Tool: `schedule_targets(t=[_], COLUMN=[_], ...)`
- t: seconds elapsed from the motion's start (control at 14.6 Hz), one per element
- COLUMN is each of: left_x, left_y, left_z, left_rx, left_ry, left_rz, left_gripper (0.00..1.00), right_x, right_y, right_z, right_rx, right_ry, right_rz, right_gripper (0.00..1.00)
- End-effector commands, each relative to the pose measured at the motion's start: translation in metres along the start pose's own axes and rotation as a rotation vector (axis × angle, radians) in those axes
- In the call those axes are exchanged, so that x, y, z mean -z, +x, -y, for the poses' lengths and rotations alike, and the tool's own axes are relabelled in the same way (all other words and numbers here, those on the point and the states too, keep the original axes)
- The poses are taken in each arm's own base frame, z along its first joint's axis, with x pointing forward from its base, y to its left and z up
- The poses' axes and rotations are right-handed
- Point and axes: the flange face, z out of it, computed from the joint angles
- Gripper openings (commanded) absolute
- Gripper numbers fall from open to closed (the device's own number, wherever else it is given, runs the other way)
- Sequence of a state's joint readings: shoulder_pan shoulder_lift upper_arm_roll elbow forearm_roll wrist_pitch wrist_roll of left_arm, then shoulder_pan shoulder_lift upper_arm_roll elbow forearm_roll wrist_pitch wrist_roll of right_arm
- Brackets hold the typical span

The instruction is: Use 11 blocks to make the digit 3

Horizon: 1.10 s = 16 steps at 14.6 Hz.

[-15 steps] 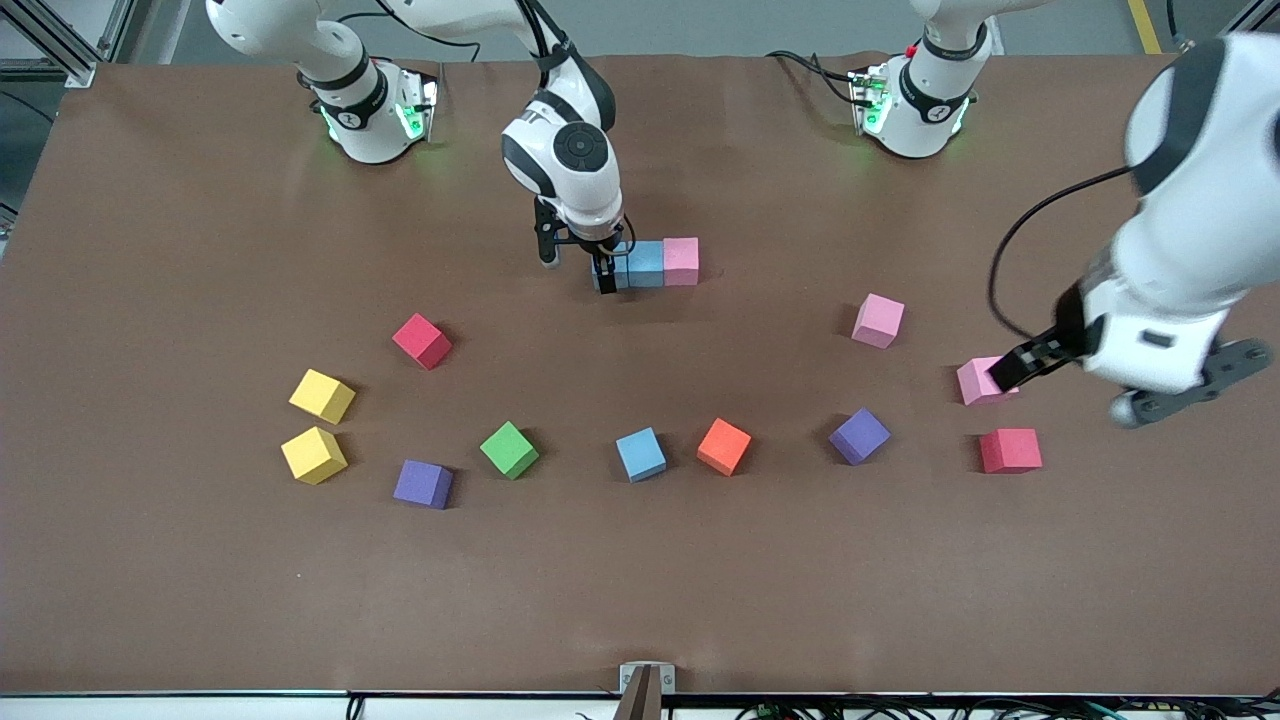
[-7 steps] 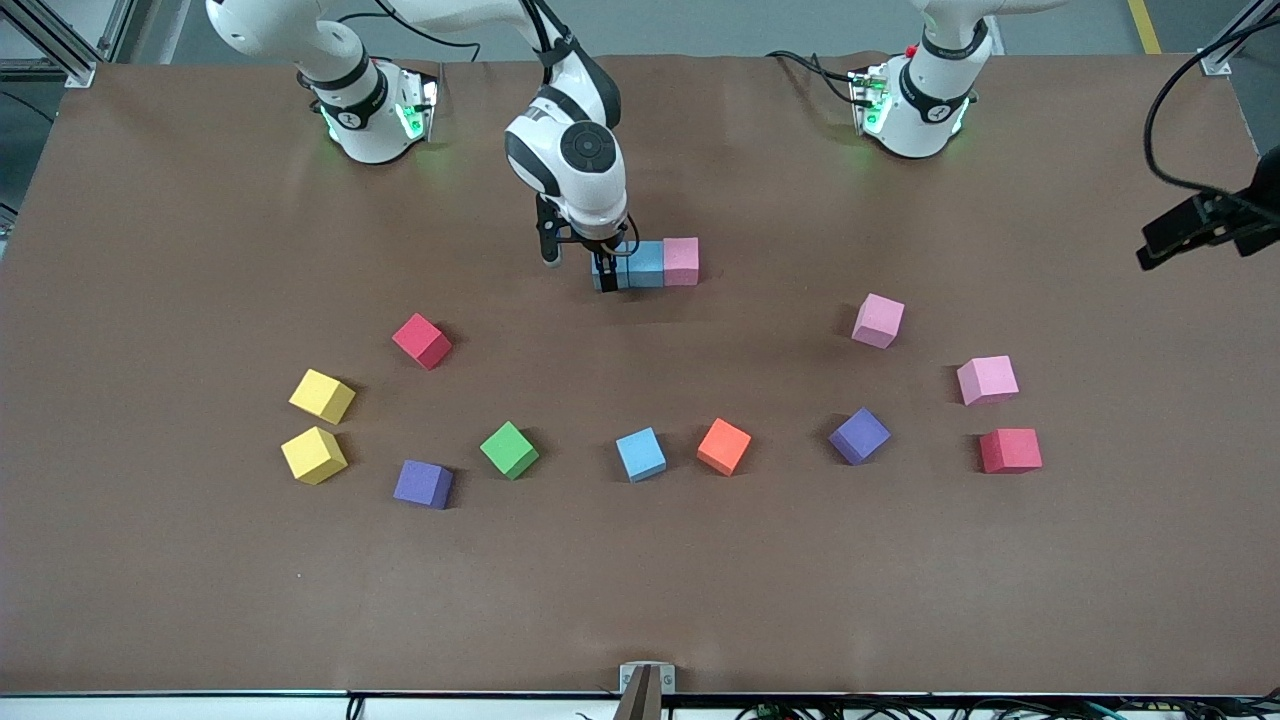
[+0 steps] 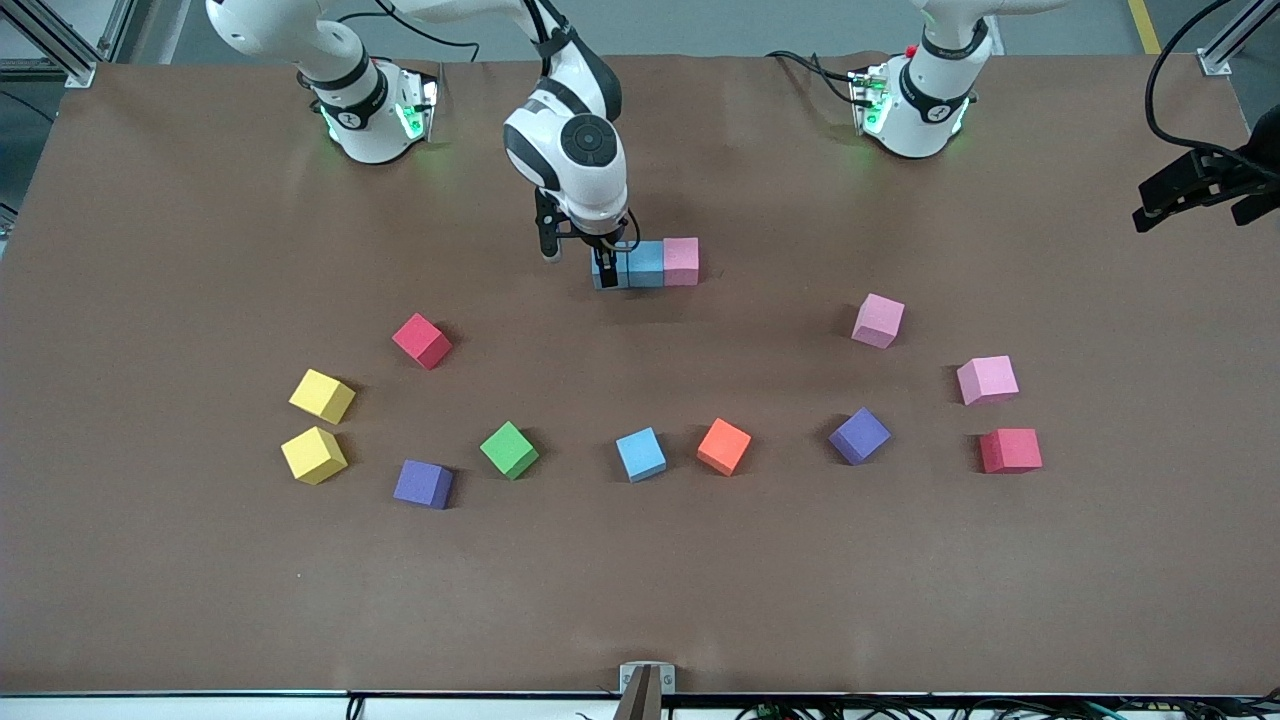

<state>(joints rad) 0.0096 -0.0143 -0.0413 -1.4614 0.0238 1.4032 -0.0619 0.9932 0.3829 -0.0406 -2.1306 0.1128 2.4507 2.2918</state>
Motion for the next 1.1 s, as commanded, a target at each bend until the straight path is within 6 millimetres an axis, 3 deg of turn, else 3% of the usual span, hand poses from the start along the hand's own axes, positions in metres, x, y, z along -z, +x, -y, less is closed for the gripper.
schedule_targets(t=[0.0, 0.41, 0.82, 1.03], left_x=[0.001, -0.006, -0.006, -0.005], left_y=[-0.006, 0.002, 0.001, 0.001], left_z=[-0.002, -0.009, -0.015, -0.015], left_rx=[-0.007, -0.012, 0.051, 0.050], left_ry=[-0.018, -0.017, -0.017, -0.013], left_rz=[-0.004, 0.001, 0.004, 0.000], left_gripper=[1.00, 1.00, 1.00, 1.00], right_x=[0.013, 0.033, 0.090, 0.102], right_y=[0.004, 0.012, 0.020, 0.047], right_z=[0.000, 0.019, 0.079, 0.117], right_rx=[-0.006, -0.001, 0.097, 0.201], right_ry=[-0.010, -0.036, -0.025, 0.008], right_rz=[0.006, -0.002, 0.027, 0.044], right_gripper=[1.00, 1.00, 1.00, 1.00])
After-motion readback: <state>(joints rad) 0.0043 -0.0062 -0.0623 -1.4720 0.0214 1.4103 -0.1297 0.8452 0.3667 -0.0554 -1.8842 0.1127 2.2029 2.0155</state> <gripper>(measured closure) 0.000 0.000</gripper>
